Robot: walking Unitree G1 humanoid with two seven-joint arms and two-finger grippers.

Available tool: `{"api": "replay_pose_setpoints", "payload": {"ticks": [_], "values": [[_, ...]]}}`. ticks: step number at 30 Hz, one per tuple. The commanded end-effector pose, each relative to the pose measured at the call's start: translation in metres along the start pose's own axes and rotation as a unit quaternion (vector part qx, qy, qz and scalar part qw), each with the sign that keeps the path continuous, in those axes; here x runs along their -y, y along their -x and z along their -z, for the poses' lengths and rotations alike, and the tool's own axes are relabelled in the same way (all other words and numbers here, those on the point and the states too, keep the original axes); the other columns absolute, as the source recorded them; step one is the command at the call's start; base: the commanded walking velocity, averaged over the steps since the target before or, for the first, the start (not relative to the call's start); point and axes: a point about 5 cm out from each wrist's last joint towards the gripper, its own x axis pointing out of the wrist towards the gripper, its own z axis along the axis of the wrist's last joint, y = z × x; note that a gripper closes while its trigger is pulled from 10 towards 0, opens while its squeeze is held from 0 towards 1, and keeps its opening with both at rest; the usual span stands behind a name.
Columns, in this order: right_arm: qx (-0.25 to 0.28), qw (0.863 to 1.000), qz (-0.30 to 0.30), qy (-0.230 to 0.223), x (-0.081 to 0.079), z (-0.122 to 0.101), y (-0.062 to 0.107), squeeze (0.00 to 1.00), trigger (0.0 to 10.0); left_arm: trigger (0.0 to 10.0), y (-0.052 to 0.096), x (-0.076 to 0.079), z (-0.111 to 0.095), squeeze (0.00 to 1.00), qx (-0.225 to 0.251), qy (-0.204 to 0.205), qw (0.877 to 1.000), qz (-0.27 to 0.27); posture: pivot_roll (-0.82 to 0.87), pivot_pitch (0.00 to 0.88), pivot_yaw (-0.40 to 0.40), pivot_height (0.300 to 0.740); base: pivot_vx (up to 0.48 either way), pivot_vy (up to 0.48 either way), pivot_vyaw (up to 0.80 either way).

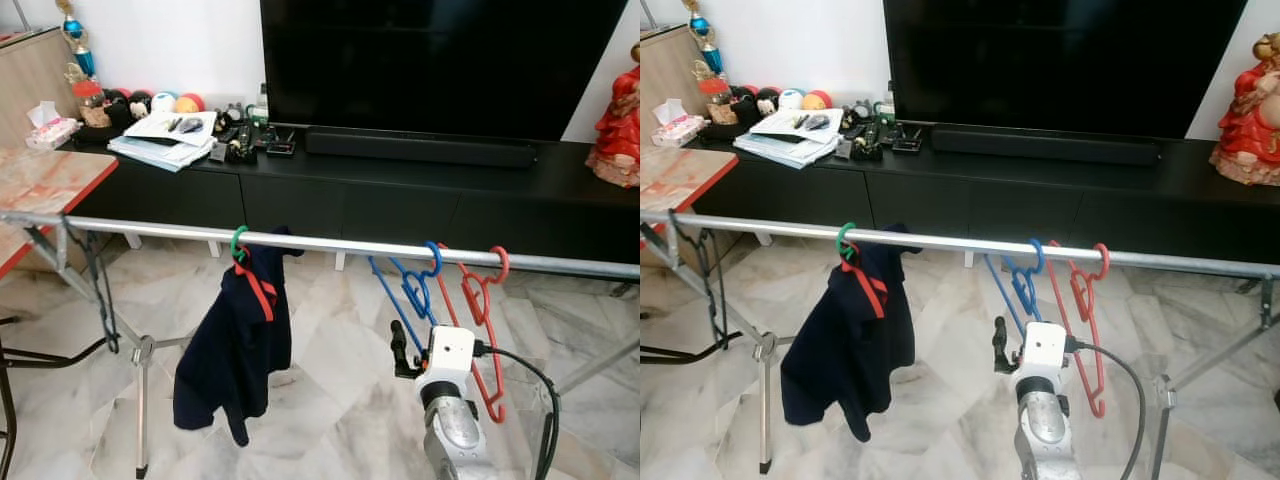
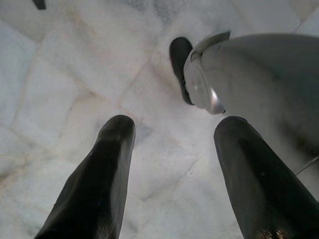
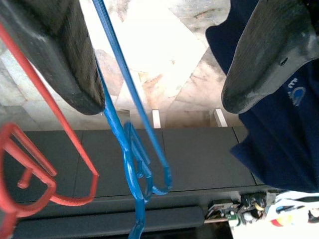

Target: Hang hanger

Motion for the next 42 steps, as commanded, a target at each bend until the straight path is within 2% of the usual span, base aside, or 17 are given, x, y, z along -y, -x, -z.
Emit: {"api": "replay_pose_setpoints", "payload": {"ticks": [1,27,36,42], "values": [[-0.008,1.000,0.000,-0.001,-0.002,0.003,0.000,0.00,10.0,10.0,0.001,-0.002,0.003,0.00,-0.003,0.003,1.000,-0.003,0.11,0.009,0.025,0.740,-0.285,0.000,0.00],[-0.015,1.000,0.006,-0.003,-0.001,0.007,-0.001,0.00,10.0,10.0,0.001,-0.002,0.002,0.00,-0.002,0.001,1.000,-0.004,0.10,0.000,0.033,0.740,-0.286,0.000,0.00],[-0.030,1.000,0.008,-0.005,0.000,0.013,-0.003,0.00,10.0,10.0,0.001,-0.004,0.002,0.00,0.002,0.005,1.000,-0.014,0.12,0.000,0.029,0.740,0.000,0.000,0.00],[-0.049,0.998,0.029,-0.021,0.007,0.017,-0.004,0.00,10.0,10.0,0.001,-0.004,0.002,0.00,0.005,0.008,1.000,-0.017,0.11,0.000,0.032,0.740,0.000,0.000,0.00]]}}
